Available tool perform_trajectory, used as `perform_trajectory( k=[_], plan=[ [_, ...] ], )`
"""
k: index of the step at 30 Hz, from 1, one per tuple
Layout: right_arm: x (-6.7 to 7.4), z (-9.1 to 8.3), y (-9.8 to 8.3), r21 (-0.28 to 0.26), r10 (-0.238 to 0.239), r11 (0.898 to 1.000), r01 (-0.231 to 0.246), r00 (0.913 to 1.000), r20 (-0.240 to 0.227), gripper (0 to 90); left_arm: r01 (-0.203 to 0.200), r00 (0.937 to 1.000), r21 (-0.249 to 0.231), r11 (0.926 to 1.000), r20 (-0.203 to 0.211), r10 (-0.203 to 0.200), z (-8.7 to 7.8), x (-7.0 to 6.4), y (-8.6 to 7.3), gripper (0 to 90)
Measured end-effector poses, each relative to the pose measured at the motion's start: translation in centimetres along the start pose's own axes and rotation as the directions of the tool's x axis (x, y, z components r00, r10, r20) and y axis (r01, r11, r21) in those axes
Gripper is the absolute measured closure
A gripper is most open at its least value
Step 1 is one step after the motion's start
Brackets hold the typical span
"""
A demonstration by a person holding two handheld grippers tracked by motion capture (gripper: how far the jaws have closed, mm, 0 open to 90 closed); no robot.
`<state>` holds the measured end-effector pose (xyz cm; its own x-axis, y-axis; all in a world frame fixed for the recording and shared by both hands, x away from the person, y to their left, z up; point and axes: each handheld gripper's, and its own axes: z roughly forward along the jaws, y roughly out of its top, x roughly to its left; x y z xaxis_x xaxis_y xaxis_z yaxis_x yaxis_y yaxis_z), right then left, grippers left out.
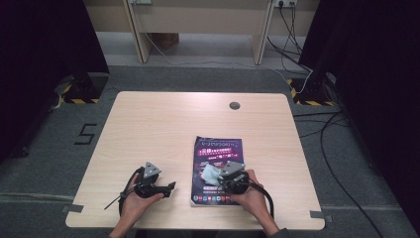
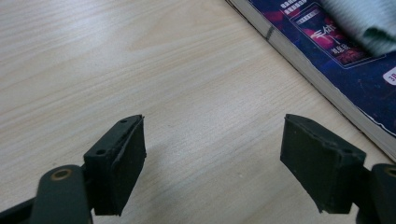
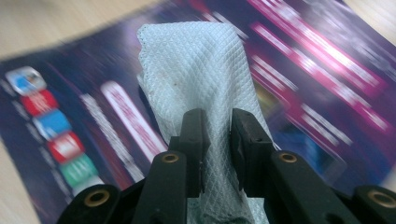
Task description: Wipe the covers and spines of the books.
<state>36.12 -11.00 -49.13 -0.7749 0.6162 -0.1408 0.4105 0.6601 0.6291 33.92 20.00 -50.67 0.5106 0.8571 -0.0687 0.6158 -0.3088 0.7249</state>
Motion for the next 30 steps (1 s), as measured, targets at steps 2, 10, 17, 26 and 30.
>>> perform_trajectory(
  k=[2,10,17,26,30],
  plan=[
    [-0.8,-0.6,-0.9,0.004,0.035,0.999,-0.035,0.9992,0.02,75.4,-0.004,1.0,0.0,1.0,0.003,0.004,0.0,-0.1,0.0,21.9],
    [-2.4,-2.4,-3.2,0.015,0.095,0.995,-0.097,0.9932,0.067,75.4,-0.011,0.9999,0.002,0.9999,0.006,0.011,0.1,-0.2,0.1,21.9],
    [-1.6,-2.1,-2.8,0.02,0.058,0.998,-0.06,0.9952,0.079,75.5,0.002,1.0,-0.006,1.0,-0.004,-0.002,0.1,0.0,0.1,21.9],
    [1.3,-0.9,-0.8,0.007,-0.013,1.0,0.012,0.9994,0.031,75.7,0.004,0.9998,-0.004,1.0,-0.019,-0.004,0.0,0.1,0.1,21.9],
    [2.8,-0.5,-0.1,-0.001,-0.045,0.999,0.045,0.999,0.002,75.7,0.03,0.9988,-0.019,0.9994,-0.037,-0.03,-0.4,0.7,0.0,21.9]
  ],
)
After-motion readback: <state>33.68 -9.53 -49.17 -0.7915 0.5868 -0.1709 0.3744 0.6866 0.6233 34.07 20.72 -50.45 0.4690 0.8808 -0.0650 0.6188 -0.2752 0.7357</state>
